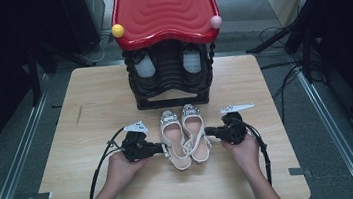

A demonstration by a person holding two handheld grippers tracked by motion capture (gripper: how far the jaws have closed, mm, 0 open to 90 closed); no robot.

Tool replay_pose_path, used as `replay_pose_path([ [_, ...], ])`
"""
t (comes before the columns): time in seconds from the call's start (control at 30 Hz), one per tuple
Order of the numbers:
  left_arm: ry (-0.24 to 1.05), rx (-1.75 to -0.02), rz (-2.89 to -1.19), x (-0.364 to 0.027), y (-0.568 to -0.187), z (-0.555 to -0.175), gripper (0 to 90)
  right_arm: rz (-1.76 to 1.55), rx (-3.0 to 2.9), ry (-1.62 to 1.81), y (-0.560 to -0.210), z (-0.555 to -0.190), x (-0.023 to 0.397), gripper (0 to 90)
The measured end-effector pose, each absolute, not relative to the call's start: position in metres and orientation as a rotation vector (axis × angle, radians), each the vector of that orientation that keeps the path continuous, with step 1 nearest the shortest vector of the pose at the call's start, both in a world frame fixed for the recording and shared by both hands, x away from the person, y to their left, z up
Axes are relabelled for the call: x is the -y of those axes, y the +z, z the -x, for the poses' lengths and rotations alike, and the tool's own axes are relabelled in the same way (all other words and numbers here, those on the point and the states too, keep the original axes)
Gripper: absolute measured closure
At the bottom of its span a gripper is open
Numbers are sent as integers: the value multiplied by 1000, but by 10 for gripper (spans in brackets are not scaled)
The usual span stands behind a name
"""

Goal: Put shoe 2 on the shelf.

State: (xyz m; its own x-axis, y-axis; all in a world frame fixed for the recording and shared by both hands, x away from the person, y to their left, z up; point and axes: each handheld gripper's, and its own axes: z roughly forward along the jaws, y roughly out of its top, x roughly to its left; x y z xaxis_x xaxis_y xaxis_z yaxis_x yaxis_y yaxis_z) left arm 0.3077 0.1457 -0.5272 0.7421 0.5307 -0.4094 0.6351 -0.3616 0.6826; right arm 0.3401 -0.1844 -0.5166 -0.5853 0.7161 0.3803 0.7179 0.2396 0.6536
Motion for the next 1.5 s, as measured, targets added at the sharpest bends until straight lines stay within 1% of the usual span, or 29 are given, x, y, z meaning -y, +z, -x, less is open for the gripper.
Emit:
replay_pose_path([
  [0.4,-156,-891,-2027,-142,-529,-306,855,1457,2499,-1368,-519,-331,182,900],
  [0.47,-156,-890,-2025,-141,-529,-306,855,1466,2482,-1356,-519,-333,183,894],
  [0.57,-169,-886,-2018,-138,-530,-305,855,1491,2442,-1342,-520,-337,186,859],
  [0.77,-179,-868,-2051,-139,-527,-306,853,1499,2510,-1267,-517,-340,184,863],
  [0.9,-150,-885,-2072,-147,-520,-306,791,1494,2532,-1288,-512,-339,185,834],
  [1.0,-118,-882,-2074,-155,-513,-303,724,1482,2522,-1312,-506,-337,187,798],
  [1.17,-97,-910,-2081,-169,-508,-301,615,1488,2481,-1338,-492,-336,189,793],
  [1.37,-71,-946,-2069,-184,-503,-300,553,1465,2507,-1332,-489,-336,186,751],
  [1.5,-57,-953,-2058,-190,-500,-300,534,1460,2506,-1322,-487,-337,184,725],
])
